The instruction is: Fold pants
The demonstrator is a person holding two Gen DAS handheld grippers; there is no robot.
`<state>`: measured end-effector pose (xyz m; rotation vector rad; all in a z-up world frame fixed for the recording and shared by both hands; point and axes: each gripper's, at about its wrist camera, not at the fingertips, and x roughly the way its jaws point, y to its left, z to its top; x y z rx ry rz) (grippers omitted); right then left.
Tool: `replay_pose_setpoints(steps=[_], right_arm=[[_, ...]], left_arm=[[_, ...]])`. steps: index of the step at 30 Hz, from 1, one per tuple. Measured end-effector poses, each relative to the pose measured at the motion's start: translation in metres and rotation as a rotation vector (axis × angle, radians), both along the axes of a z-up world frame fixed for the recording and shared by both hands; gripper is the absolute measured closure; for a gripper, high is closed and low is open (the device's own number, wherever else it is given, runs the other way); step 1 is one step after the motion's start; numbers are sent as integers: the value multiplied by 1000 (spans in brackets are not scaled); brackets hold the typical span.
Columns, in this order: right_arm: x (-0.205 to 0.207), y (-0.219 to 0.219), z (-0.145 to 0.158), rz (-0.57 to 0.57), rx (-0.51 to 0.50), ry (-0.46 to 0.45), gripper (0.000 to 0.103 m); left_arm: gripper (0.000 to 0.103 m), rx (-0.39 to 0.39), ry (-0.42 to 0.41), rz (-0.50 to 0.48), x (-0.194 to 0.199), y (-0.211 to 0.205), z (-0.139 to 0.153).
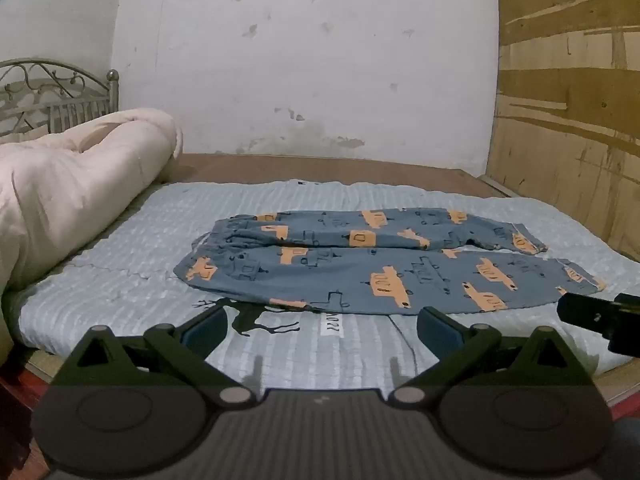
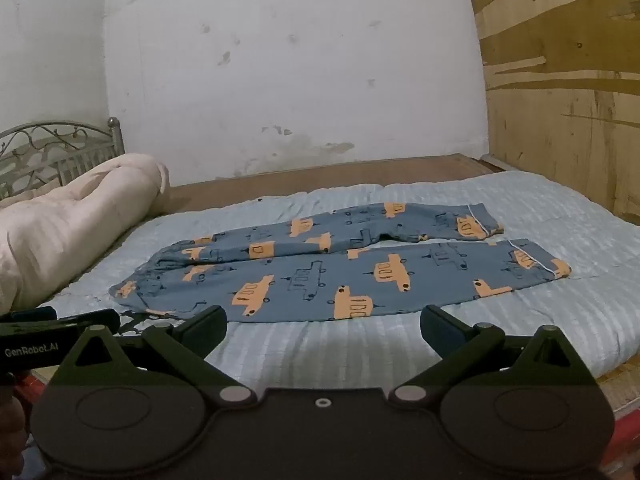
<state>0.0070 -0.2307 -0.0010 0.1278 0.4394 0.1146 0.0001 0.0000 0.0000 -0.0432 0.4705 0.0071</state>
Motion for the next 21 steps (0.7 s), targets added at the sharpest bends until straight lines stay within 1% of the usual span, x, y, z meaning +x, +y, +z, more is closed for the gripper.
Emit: replay_pose_setpoints(steps=[11,21], right_arm=[[0,0,0,0,1,2,1],[1,0,0,-3,1,1,1]], left_arm=[[1,11,8,4,1,-4,2],[1,2,8,3,2,0,2]])
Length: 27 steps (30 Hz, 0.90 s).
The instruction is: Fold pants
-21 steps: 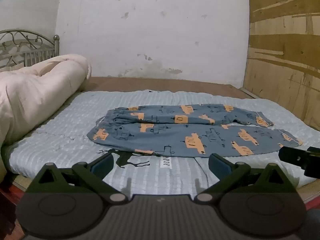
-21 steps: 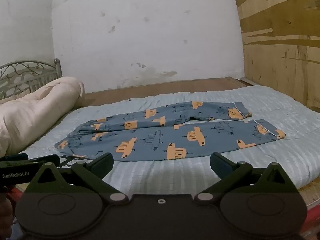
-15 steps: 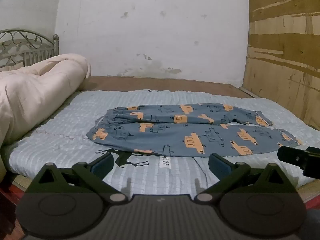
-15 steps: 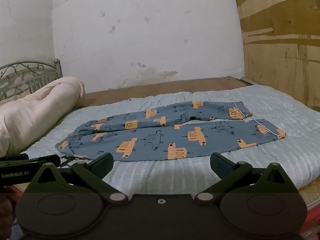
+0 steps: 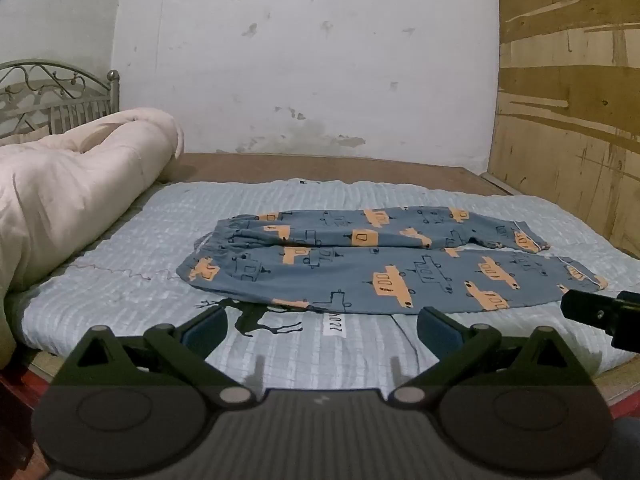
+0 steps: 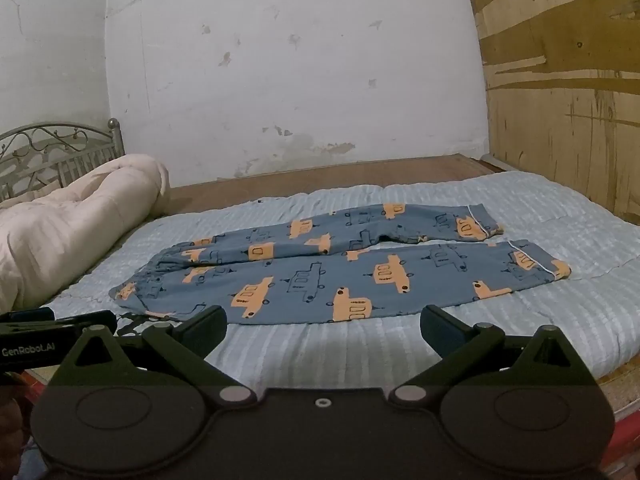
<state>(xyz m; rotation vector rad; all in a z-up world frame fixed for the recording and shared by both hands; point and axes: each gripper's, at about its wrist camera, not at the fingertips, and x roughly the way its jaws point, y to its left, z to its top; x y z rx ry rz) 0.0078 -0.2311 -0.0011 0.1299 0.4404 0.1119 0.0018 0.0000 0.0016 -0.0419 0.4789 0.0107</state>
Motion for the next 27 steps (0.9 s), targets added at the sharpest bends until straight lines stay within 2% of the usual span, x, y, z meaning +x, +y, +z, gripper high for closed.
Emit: replay_pose_setpoints(steps=[27], right_arm=[[-1,-2,3,12,-1,-5,1]], left_arm=[[1,5,-8,-8,-5,-3,4]])
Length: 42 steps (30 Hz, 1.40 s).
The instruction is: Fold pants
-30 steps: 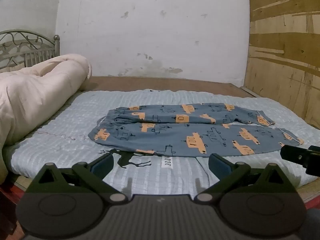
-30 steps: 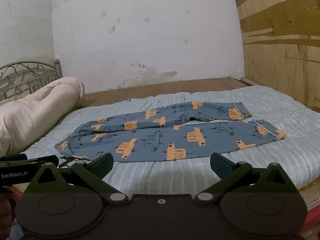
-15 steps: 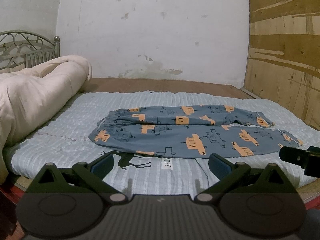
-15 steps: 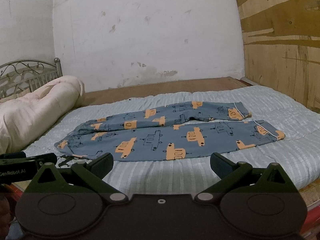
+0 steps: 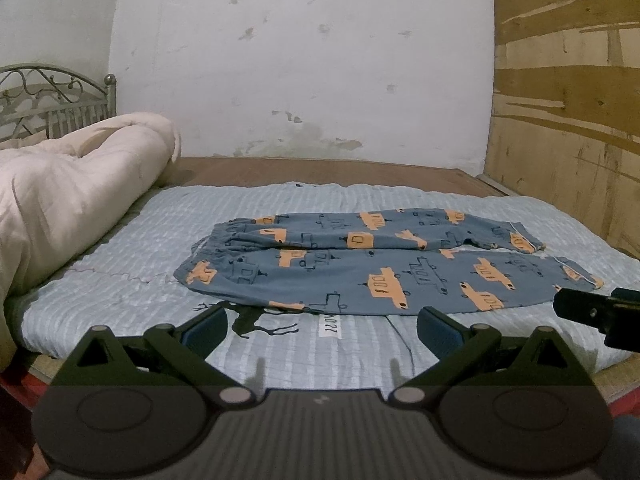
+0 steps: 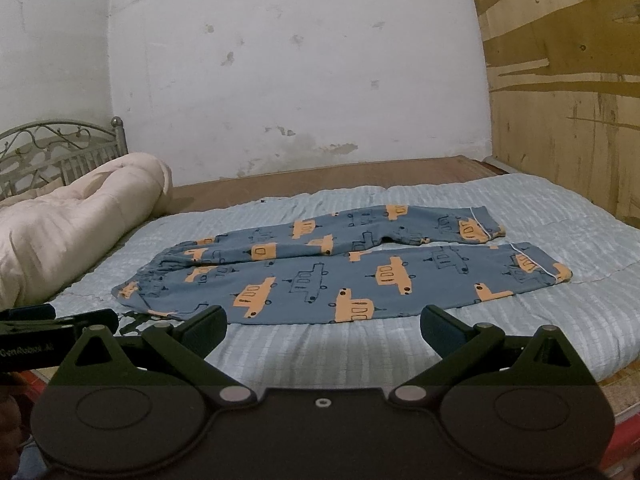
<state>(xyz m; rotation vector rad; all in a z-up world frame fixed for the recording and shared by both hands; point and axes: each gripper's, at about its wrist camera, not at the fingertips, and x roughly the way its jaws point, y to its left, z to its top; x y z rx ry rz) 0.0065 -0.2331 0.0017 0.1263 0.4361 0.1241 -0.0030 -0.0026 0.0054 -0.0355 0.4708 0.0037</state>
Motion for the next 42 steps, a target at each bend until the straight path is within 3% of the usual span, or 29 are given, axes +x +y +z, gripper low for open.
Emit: replay_pose_setpoints(steps=[42], right_arm=[[0,2,-4,3,0,10,1]], left_arm=[[1,11,6,-13,1,0,-5]])
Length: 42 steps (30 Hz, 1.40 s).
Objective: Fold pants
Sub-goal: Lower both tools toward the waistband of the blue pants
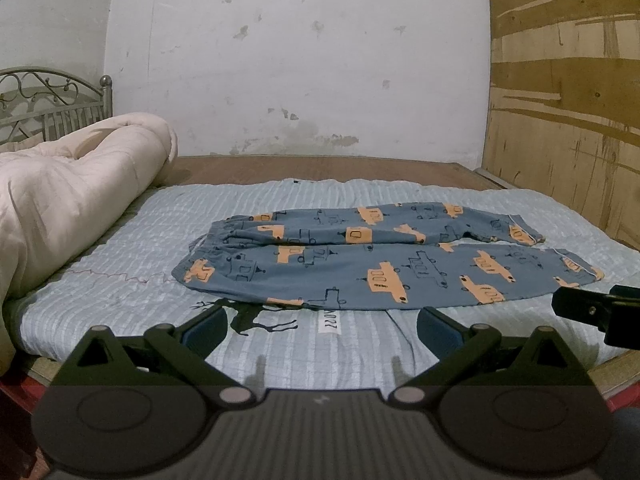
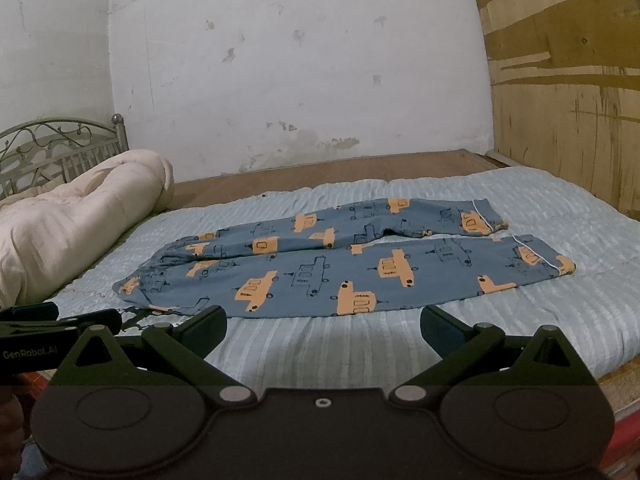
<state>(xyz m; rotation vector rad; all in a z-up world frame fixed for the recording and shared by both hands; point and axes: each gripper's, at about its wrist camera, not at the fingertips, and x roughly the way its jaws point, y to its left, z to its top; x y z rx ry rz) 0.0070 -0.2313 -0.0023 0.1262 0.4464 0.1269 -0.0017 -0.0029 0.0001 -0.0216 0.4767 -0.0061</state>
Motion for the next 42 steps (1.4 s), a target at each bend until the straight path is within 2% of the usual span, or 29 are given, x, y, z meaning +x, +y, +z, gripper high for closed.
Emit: replay_pose_setpoints(steps=[12,19,26,30,42], right_arm=[[-1,2,-5,1,3,7,1],[4,2,-6,-3,-8,46,1],[26,9,-2,-8,-58,153,1],[45,11,8,-1,-58,197,1],[95,16,28,13,-86,180,1]], left_arm=[[1,3,12,0,1,1,-4],[1,1,81,-6,9,0,-5],[1,-30,226,-5,36,2,-1],[1,-34,271,-5,54,3,5],[1,0,322,-5,112,1,16]])
